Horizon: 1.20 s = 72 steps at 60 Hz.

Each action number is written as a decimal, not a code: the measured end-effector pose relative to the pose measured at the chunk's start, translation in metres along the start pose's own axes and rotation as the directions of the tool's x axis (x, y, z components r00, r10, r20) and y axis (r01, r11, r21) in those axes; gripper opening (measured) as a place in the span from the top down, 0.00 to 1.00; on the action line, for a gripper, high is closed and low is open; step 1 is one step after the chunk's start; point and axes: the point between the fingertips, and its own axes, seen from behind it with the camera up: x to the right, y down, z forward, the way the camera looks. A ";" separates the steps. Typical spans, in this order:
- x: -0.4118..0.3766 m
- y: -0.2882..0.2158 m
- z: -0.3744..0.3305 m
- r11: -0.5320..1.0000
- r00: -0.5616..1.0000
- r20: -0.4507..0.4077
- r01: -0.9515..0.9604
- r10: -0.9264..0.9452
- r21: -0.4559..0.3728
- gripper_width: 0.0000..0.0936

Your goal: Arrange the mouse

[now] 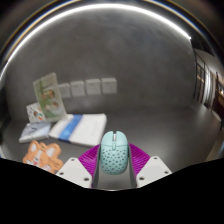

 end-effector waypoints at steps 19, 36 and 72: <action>-0.324 0.031 0.007 0.998 0.989 0.138 0.052 -0.046 -0.041 0.53; -0.381 0.111 0.049 0.977 0.986 0.098 0.150 -0.136 -0.151 0.53; -0.353 0.132 0.057 0.988 0.998 0.062 0.035 -0.026 -0.152 0.08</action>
